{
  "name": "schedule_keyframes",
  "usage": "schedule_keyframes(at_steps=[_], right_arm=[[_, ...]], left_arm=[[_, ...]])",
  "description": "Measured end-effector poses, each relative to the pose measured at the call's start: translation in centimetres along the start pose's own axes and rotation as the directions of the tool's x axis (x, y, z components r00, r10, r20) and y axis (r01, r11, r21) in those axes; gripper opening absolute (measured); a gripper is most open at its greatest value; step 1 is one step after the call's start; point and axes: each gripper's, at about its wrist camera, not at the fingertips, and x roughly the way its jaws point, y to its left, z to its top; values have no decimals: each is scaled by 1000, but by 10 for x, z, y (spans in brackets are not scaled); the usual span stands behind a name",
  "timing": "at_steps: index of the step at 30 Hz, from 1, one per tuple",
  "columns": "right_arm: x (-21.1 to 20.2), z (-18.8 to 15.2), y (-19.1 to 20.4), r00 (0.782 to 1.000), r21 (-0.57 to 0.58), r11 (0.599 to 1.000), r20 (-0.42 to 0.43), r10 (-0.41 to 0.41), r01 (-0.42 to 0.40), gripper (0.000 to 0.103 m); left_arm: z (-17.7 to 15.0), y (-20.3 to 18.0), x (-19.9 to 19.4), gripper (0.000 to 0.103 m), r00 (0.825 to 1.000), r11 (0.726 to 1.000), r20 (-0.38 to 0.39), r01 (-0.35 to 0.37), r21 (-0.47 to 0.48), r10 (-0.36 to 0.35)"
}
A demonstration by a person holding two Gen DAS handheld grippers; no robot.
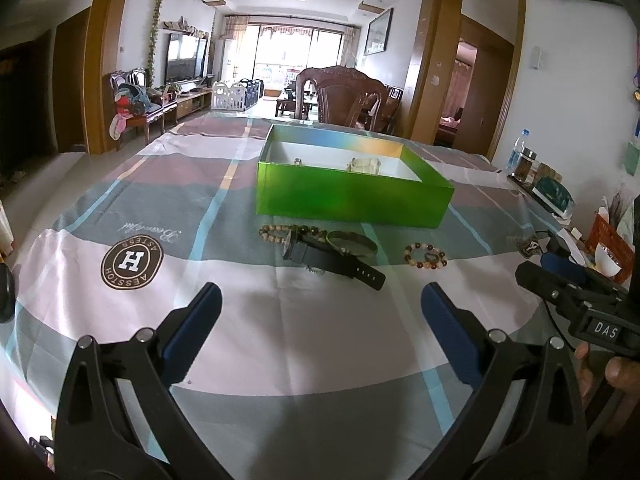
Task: Organize jewelry
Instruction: 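Move both open tools toward the black watch and red bead bracelet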
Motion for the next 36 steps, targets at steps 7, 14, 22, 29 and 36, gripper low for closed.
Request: schedule_keyframes(at_steps=[7,14,22,29,36], right_arm=[[1,-2,1,1000,1,1000,-6,3,-3,91],[3,-4,2,1000,5,1000,-11,6,-6,91],[4,-5,2,1000,7,1000,-15,10,-10,91],[9,-7,2,1000,5,1000,-25,19,-19,91],[17,-6,-3,999,10,1000,-41,19,-18,91]], left_arm=[[-1,0,1,99,1000,1000,-7,2,-3,-2],[0,0,2,99,1000,1000,-10,1,-3,-1],[0,3,6,99,1000,1000,-21,-3,-2,3],[14,6,24,99,999,999,-34,-35,15,36],[40,10,67,98,993,996,-95,-73,43,76]])
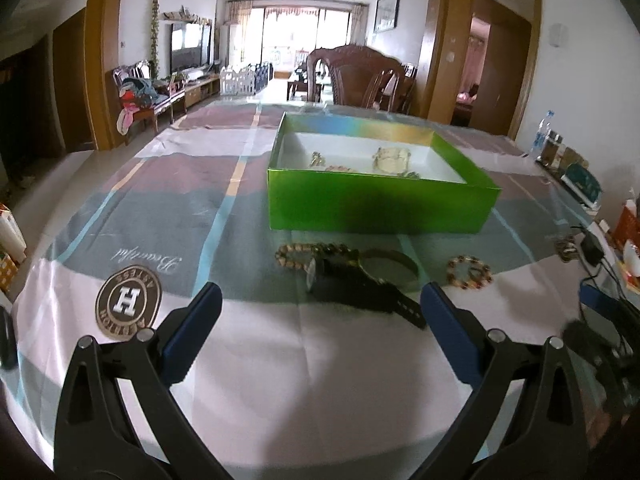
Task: Organize jewelry
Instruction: 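Move both open tools toward the black watch and red bead bracelet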
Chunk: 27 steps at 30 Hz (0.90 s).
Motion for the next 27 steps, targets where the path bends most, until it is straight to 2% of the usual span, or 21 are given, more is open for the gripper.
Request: schedule_keyframes(at_steps=[3,12,14,15,17,18,19,22,24,25,27], right_arm=[[6,1,-3,1000,3,1000,-12,-2,2,91],[24,9,-9,999,-5,1000,-41,-10,10,91],[27,11,-9,999,-16,1000,-51,-14,14,91],[31,12,-7,998,-27,1000,-62,-15,14,91],[36,16,-5,997,-49,999,-78,-17,14,91],[39,17,-4,996,-58,998,-85,-19,14,91],[43,20,-4,995,-67,998,-96,-16,10,91],[57,28,-2,992,-85,996,-126,-6,-5,89],[70,34,4,987,-118,993,-159,6,-25,80],[76,35,8,985,-132,991,-174,8,-31,77],[89,39,14,979,-160,986,-201,7,-40,65]], left_arm=[[9,2,20,95,999,1000,-35,-11,-3,11],[19,7,67,75,990,1000,-143,8,-17,-11],[17,8,76,52,983,1000,-181,23,-21,-27],[16,10,79,48,981,999,-191,36,-33,-41],[13,12,81,23,978,998,-197,58,-38,-65],[12,13,81,21,978,997,-196,68,-38,-74],[12,14,79,18,979,996,-186,73,-45,-81],[12,22,64,17,987,992,-120,101,-79,-110],[14,28,40,11,991,987,-40,126,-99,-131],[14,31,26,2,988,983,-1,151,-103,-152],[16,32,4,2,984,979,48,175,-108,-171]])
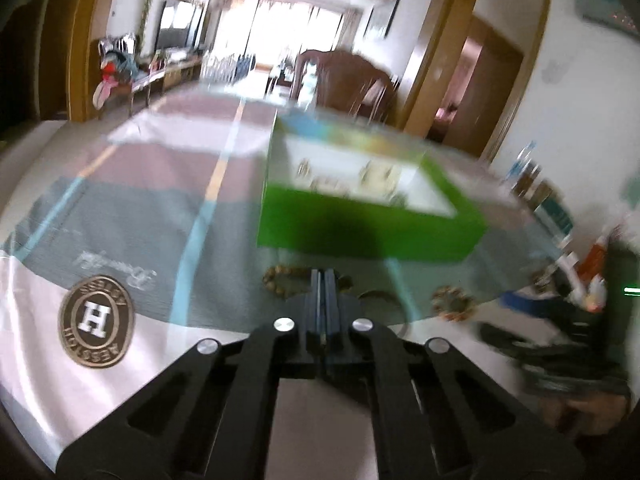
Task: Organize jewelry
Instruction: 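Move both open tools toward the black watch and red bead bracelet, then grasp the black watch with the left tool while the right tool grasps the red bead bracelet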
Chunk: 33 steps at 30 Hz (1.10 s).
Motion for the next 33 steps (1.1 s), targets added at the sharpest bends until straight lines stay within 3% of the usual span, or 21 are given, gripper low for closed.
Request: schedule_keyframes(at_steps=[6,8,12,13,14,15,19,23,24,28,33], right_arm=[[31,12,7,996,-30,999,-82,25,-28,39],[41,11,8,992,-33,999,-122,35,-39,30],[46,10,9,990,-34,999,-134,33,-38,23],[45,10,9,990,-34,999,-136,35,-40,21],[45,9,8,991,-41,999,-133,27,-33,13],[45,9,7,991,-41,999,-130,25,-31,9],[44,10,0,991,-10,999,-120,52,-54,7],[28,14,0,996,20,998,-55,65,-64,7],[21,15,-1,997,25,997,-34,69,-68,7],[-19,23,-13,992,70,991,60,111,-115,7],[-60,25,-26,979,113,981,147,143,-160,7]], left_arm=[[-3,-1,-50,2,997,1000,82,16,5,-16],[-5,2,-55,2,997,1000,79,5,12,-6],[-9,8,-50,4,999,1000,39,-9,11,8],[-10,10,-49,18,1000,1000,27,-15,11,15],[-12,11,-44,40,1000,1000,-6,-20,20,20],[-15,12,-39,46,999,999,-31,-22,33,23],[-27,16,-26,56,994,996,-97,-33,78,41],[-32,17,-14,54,988,993,-144,-36,115,53],[-33,17,-10,49,986,992,-161,-29,123,49],[-39,16,10,13,971,988,-233,-18,152,54],[-39,17,9,10,980,991,-192,-20,130,45]])
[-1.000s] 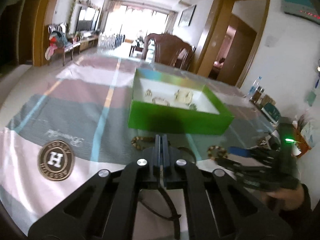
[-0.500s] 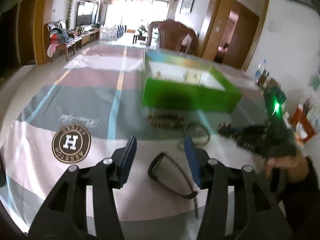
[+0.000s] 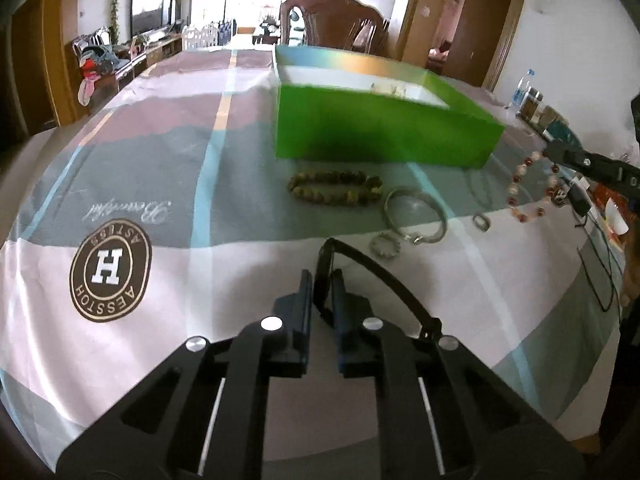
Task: Organize jewelry
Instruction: 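Grasp the black watch with the left tool while the right tool grasps the red bead bracelet, then carry the watch and bracelet over the green box and open both tools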
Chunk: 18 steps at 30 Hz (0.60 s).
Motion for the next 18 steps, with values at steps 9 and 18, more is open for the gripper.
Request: schedule_keyframes(at_steps=[9,18], right_arm=[[-37,-1,6,997,16,999,61,47,-48,7],[-55,-10,11,994,16,998,90,63,-65,7]], left_arm=[[14,-29,-66,9,981,999,188,53,11,-54],[14,-47,-93,9,970,998,237,58,27,-63]])
